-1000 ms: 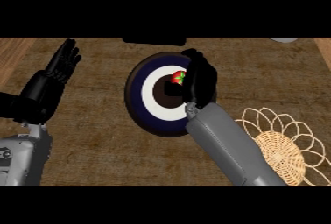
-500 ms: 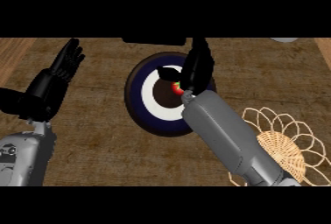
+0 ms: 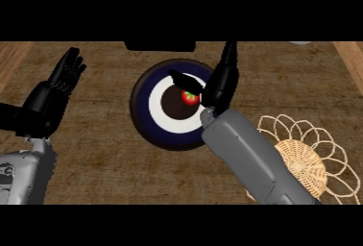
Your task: Pick the tomato from the placemat and place it in the plate
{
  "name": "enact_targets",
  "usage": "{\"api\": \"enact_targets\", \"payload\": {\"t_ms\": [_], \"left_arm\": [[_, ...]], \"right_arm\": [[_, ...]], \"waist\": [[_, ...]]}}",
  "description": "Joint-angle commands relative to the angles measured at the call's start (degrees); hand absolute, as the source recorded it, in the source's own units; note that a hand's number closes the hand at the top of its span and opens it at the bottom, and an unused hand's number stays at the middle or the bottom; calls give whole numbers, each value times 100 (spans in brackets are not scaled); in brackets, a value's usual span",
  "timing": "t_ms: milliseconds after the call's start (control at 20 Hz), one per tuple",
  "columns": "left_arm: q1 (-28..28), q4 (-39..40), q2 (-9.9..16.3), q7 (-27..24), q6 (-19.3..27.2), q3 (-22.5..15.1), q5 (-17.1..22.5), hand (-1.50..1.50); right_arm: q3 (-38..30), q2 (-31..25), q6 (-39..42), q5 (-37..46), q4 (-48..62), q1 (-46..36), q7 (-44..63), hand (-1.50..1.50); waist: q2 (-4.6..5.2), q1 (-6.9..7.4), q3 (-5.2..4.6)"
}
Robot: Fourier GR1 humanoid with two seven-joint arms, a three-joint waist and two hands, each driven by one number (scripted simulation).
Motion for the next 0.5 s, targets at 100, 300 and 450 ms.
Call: {"api": "enact_targets", "payload": {"t_ms": [100, 300, 450], "left_arm": [[175, -164, -57, -35, 121, 51, -66, 0], [114, -233, -183, 190, 274, -79, -210, 0], [432, -130, 212, -154, -261, 396, 260, 0]], "right_arm": [[41, 32, -776, -483, -1095, 1334, -908, -150], [437, -305, -597, -381, -2491, 2566, -1171, -150], [663, -792, -553, -1084, -3037, 3361, -1953, -150]], "waist": [[-35, -172, 2], [-68, -278, -1], [-35, -207, 1]]}}
